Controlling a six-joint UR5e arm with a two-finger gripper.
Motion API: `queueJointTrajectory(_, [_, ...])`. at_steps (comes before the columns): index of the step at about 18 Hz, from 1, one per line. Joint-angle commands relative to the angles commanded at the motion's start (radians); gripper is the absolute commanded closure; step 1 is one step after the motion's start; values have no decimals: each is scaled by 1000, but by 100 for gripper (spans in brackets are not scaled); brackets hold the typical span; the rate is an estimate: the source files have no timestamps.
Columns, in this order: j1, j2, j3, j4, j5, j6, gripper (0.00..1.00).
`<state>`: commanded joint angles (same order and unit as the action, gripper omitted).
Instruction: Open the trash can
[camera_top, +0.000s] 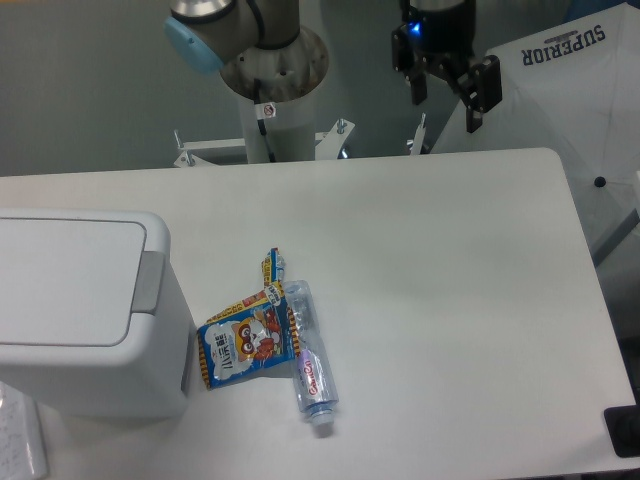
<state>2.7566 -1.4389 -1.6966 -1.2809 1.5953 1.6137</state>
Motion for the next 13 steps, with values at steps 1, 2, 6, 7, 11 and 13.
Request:
queueJointTrajectory(1, [0, 0, -2, 0, 0, -2, 0])
queueJointTrajectory(2, [0, -3, 3, 0, 0, -5, 0])
queueJointTrajectory(6, [-3, -12, -5, 21, -43, -133, 0])
queueJointTrajectory(7, [-3, -15, -11, 28, -46, -174, 0])
queueJointTrajectory(11, [-14, -32, -17, 35, -54, -279, 0])
queueJointTrajectory(13, [-34, -41, -17, 43, -101, -378, 0])
